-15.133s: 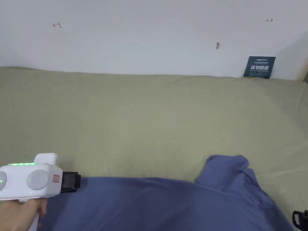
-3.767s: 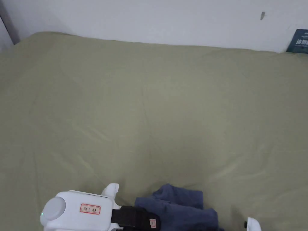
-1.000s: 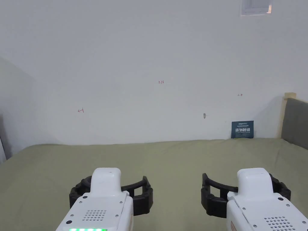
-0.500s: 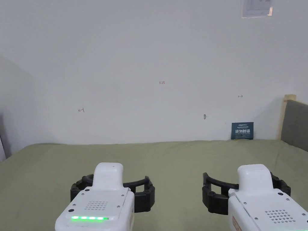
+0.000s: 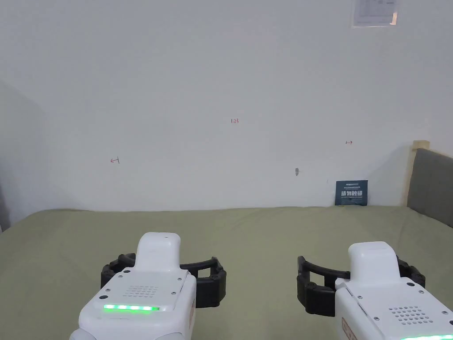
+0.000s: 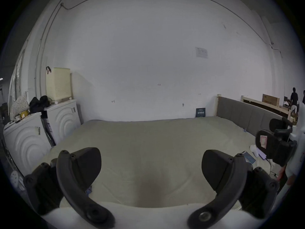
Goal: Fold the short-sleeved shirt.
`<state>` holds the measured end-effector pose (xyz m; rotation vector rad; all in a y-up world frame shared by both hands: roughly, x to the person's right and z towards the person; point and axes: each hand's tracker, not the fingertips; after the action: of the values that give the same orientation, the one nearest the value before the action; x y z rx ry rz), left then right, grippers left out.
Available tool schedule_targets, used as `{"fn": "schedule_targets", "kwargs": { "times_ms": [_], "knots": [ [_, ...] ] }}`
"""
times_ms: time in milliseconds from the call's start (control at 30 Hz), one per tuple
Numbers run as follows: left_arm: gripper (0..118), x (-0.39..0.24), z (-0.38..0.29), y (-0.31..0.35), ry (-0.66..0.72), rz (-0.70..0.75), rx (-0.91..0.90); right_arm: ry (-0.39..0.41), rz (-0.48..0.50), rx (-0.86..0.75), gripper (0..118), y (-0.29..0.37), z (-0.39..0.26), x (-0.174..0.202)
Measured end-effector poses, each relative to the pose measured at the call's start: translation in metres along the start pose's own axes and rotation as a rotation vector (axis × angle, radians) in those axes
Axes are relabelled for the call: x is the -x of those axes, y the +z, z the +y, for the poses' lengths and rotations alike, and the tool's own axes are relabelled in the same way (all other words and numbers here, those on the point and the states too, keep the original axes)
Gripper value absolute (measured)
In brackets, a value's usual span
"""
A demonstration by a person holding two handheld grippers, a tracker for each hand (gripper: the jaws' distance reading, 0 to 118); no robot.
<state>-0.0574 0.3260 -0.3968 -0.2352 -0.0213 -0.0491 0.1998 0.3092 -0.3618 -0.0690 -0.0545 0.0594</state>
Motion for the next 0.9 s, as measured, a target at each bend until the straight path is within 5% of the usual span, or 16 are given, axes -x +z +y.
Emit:
{"fn": "schedule_targets", "kwargs": {
  "times_ms": [900],
  "knots": [
    [118, 0.007, 0.008, 0.001, 0.009, 0.018, -0.006, -0.003, 0.018, -0.028, 112, 0.001, 0.011, -0.001]
  ]
}}
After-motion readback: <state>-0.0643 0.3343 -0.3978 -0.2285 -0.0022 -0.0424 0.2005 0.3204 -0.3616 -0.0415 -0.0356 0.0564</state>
